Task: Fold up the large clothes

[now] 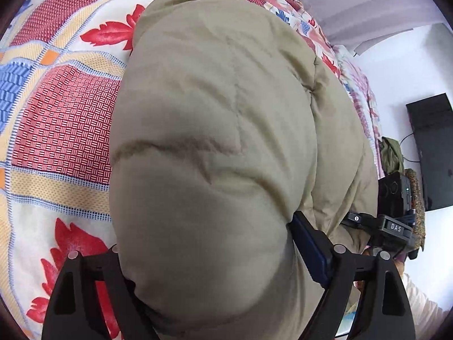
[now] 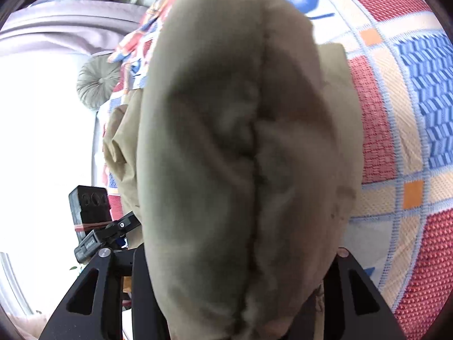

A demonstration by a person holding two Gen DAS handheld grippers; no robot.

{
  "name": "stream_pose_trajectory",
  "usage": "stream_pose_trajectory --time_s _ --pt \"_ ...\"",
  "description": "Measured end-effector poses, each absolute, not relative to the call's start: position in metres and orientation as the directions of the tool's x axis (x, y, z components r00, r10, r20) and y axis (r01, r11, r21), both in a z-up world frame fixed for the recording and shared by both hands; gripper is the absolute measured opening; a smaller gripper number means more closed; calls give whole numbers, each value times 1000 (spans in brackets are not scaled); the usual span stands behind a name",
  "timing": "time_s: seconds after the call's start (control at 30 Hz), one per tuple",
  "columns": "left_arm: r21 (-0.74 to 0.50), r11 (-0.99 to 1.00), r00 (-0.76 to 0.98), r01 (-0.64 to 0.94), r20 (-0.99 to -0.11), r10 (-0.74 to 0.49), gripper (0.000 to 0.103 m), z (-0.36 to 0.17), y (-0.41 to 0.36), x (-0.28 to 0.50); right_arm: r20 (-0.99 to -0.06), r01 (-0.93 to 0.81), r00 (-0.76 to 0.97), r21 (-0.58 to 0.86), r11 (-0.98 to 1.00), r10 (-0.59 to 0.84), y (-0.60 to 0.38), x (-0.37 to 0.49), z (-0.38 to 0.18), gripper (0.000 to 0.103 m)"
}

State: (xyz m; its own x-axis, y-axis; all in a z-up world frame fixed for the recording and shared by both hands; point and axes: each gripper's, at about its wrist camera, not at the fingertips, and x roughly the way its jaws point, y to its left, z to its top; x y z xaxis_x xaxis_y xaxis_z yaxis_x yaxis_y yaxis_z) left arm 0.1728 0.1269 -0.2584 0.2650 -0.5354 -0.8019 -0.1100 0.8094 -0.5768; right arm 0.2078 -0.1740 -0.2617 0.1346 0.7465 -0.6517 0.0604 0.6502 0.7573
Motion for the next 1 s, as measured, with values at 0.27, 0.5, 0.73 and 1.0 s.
stream_pose_trajectory --time_s 0.27,0.5,0.73,1.0 --pt "-381 920 351 -95 -877 -328 88 -196 129 160 -790 41 162 604 796 591 -211 187 -215 53" --pt "-344 939 486 1 -821 -300 88 -155 143 182 -872 -75 300 383 921 387 -221 139 -158 51" --pt "-340 937 440 85 -831 -341 88 -172 73 206 -837 73 254 517 853 485 -246 163 -176 20" --pt "-280 953 383 118 -872 -304 88 -198 28 222 -872 134 207 475 870 444 -240 201 -241 15"
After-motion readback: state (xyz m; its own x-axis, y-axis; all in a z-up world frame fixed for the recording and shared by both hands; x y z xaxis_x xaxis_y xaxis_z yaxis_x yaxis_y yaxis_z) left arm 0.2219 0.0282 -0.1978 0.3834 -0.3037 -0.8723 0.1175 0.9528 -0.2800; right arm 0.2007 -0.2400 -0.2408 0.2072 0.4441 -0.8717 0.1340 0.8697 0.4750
